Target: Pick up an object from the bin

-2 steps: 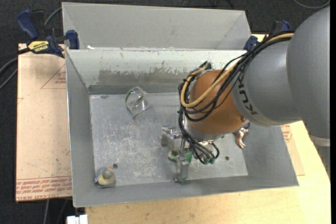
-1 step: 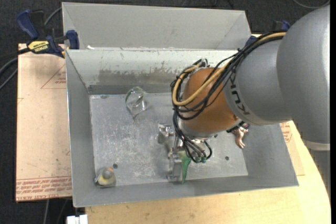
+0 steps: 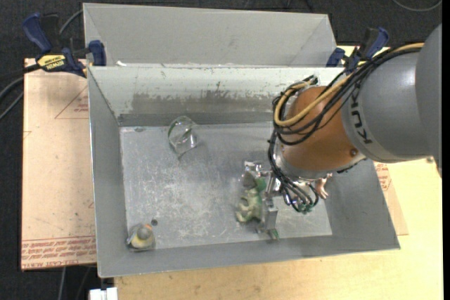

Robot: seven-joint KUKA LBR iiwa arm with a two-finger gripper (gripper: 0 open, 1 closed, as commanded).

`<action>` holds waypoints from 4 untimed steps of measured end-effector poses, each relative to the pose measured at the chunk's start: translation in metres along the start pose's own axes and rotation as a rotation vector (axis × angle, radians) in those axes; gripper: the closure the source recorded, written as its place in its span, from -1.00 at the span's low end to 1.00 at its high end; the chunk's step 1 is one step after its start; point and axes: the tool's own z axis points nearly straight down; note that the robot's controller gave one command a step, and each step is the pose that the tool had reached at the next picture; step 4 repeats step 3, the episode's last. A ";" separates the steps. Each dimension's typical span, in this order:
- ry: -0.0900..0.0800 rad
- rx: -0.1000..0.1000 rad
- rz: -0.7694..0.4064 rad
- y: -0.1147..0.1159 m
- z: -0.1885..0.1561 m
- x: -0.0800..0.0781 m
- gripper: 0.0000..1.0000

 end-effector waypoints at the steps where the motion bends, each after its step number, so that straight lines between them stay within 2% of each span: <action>1: 0.001 -0.007 0.078 -0.010 0.000 0.027 1.00; 2: 0.001 -0.007 0.079 -0.010 0.000 0.027 1.00; 3: -0.001 -0.008 0.106 -0.011 -0.157 0.010 1.00; 4: -0.001 -0.008 0.106 -0.011 -0.157 0.010 1.00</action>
Offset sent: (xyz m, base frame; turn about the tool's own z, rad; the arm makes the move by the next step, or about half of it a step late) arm 0.0000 0.0000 0.0000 0.0000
